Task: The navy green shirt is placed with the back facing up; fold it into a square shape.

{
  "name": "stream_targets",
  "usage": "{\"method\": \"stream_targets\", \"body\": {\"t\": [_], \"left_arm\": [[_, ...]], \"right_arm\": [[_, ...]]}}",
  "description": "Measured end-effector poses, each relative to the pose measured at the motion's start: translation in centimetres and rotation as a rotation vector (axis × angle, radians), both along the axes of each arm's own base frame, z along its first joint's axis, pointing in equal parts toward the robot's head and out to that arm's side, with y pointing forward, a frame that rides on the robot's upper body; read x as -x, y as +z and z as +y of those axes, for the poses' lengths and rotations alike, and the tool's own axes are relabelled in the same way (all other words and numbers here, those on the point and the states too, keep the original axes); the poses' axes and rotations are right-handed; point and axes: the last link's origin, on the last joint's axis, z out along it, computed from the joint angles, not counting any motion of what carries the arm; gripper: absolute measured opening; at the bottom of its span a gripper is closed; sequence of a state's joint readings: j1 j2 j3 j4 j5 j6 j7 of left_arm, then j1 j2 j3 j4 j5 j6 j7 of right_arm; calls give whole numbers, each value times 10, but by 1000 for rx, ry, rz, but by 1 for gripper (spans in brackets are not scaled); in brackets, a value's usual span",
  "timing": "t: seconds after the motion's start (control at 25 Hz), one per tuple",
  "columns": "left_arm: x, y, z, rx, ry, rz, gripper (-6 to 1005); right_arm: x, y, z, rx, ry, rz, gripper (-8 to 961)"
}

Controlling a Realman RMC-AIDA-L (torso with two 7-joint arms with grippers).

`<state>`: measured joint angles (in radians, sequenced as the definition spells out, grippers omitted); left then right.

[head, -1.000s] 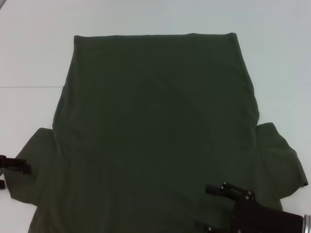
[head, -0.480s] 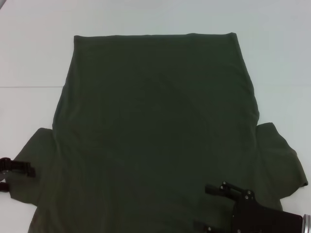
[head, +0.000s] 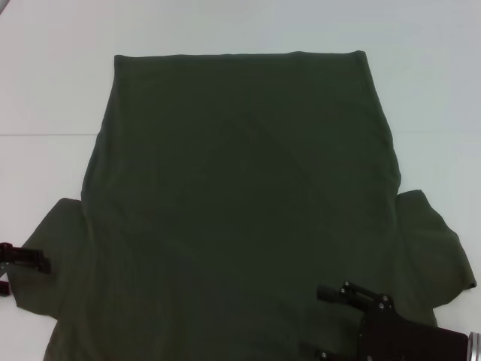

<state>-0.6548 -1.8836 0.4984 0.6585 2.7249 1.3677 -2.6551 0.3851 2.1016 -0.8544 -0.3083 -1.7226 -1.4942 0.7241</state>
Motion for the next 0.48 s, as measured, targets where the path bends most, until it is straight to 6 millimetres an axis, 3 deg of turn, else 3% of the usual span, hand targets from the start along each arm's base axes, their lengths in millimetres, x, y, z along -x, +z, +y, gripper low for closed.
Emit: {"method": "stream_targets", "body": {"t": [0.48], "left_arm": [[0, 1, 0, -3, 0, 2, 933]], "right_arm": [[1, 0, 1, 2, 4, 1, 897]]}}
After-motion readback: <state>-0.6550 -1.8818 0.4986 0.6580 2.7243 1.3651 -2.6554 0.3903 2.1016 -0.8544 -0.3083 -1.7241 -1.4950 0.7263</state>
